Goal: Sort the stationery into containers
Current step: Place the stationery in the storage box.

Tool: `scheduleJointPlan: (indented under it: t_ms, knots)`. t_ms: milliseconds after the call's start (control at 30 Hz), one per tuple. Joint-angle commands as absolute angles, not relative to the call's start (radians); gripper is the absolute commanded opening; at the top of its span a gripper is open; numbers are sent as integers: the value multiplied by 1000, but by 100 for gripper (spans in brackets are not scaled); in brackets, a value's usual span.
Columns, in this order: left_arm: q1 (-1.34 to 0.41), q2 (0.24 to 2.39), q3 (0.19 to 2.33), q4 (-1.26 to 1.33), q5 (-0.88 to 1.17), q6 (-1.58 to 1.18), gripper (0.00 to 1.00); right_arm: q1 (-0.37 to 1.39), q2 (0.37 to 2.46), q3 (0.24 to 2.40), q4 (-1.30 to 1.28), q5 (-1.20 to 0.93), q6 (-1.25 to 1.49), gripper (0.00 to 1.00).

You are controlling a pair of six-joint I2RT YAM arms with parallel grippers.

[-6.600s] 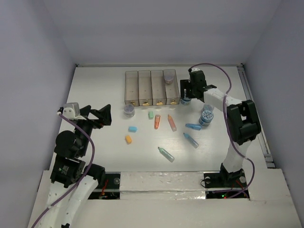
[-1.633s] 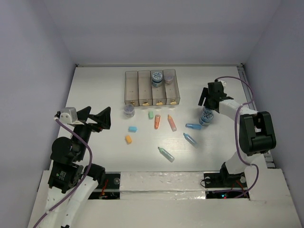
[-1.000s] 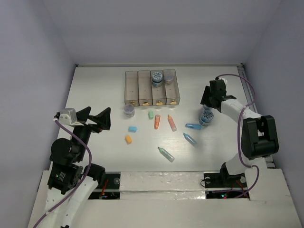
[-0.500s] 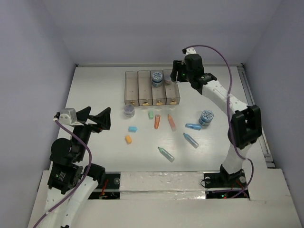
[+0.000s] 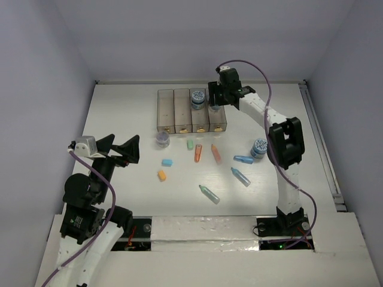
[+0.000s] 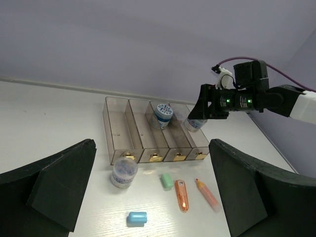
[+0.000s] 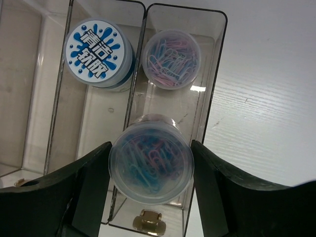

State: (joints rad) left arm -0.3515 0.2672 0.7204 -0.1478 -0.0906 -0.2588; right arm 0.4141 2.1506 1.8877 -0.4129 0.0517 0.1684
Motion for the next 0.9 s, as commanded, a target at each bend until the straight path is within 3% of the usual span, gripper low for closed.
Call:
scheduleJointPlan:
  t_ms: [0, 600, 733, 833, 867]
  knots:
    - [-350, 287, 746, -106, -90, -249, 99, 422, 2167, 1988, -408, 49, 141, 45]
    - [-341, 293, 744, -106, -89, -249, 99, 422, 2256, 2051, -413, 123, 127, 49]
    - [-341, 296, 746, -106, -87, -250, 99, 422, 2267, 2062, -413, 135, 127, 56]
    - [-341, 296, 746, -104, -87, -250, 99, 422, 2273, 2069, -413, 137, 129, 68]
    - [-341, 296, 746, -104, -87, -250, 99, 422, 2273, 2071, -413, 138, 129, 79]
